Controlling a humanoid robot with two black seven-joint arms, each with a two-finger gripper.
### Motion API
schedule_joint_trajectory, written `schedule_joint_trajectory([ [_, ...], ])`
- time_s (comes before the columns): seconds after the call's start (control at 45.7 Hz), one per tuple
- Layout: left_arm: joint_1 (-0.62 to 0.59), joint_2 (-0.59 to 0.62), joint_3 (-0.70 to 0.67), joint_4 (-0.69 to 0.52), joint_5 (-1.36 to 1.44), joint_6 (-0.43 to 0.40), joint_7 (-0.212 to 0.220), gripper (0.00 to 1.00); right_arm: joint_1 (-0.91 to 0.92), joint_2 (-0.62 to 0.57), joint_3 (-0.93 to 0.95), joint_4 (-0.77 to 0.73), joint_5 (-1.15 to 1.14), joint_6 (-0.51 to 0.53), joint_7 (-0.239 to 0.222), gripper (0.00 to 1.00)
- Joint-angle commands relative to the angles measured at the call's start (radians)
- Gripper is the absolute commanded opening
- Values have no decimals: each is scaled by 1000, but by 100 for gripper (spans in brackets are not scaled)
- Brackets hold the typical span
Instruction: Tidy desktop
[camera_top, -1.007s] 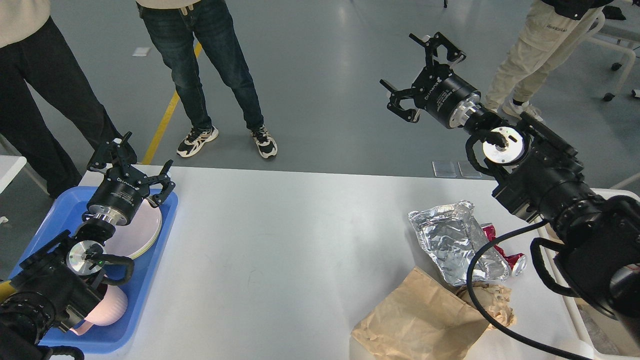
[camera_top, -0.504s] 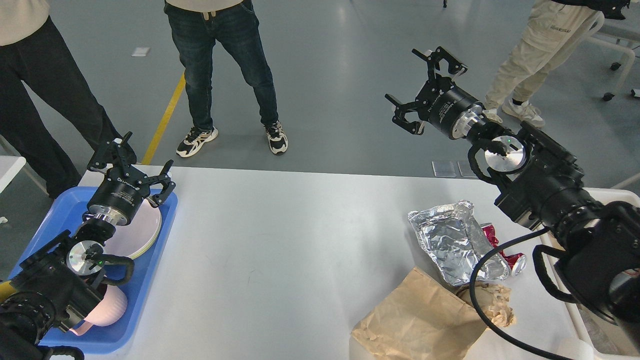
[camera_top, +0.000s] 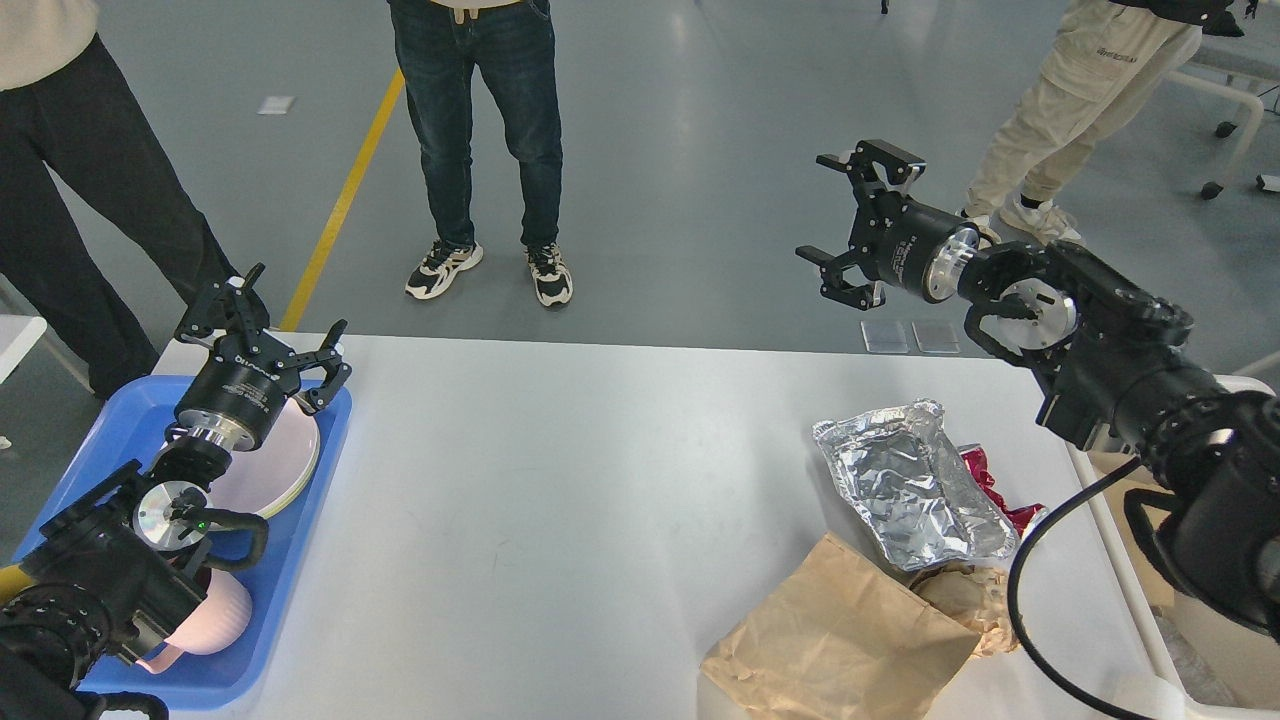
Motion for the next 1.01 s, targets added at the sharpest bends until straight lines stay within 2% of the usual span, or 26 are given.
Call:
schedule_joint_trajectory([
  [0.0, 0, 0, 0, 0, 0, 0, 0, 100, 169, -93, -464, 76, -181, 3, 3, 100],
  [0.109, 0, 0, 0, 0, 0, 1, 0, 100, 381, -206, -853, 241, -363, 15, 8, 100],
  [0.219, 0, 0, 0, 0, 0, 1, 0, 100, 675, -295, -1135, 565, -595, 18, 8, 100],
  [0.328, 0, 0, 0, 0, 0, 0, 0, 100, 1002, -375, -1319, 974, -712, 38, 8, 100],
  [0.394, 0, 0, 0, 0, 0, 0, 0, 100, 1185, -386, -1424, 1197, -712, 104, 6, 100],
  [0.525, 0, 0, 0, 0, 0, 1, 0, 100, 1450, -389, -1548, 1513, -703, 201, 3, 100],
  [0.569, 0, 0, 0, 0, 0, 0, 0, 100, 1504, -389, -1585, 1562, -686, 212, 2, 100],
  [0.722, 0, 0, 0, 0, 0, 0, 0, 100, 1584, -370, -1675, 1562, -433, 290, 2, 100],
  [0.81, 0, 0, 0, 0, 0, 0, 0, 100, 1622, -352, -1688, 1562, -384, 330, 0, 100],
  [0.985, 0, 0, 0, 0, 0, 0, 0, 100, 1633, -309, -1688, 1562, -313, 321, -3, 100],
])
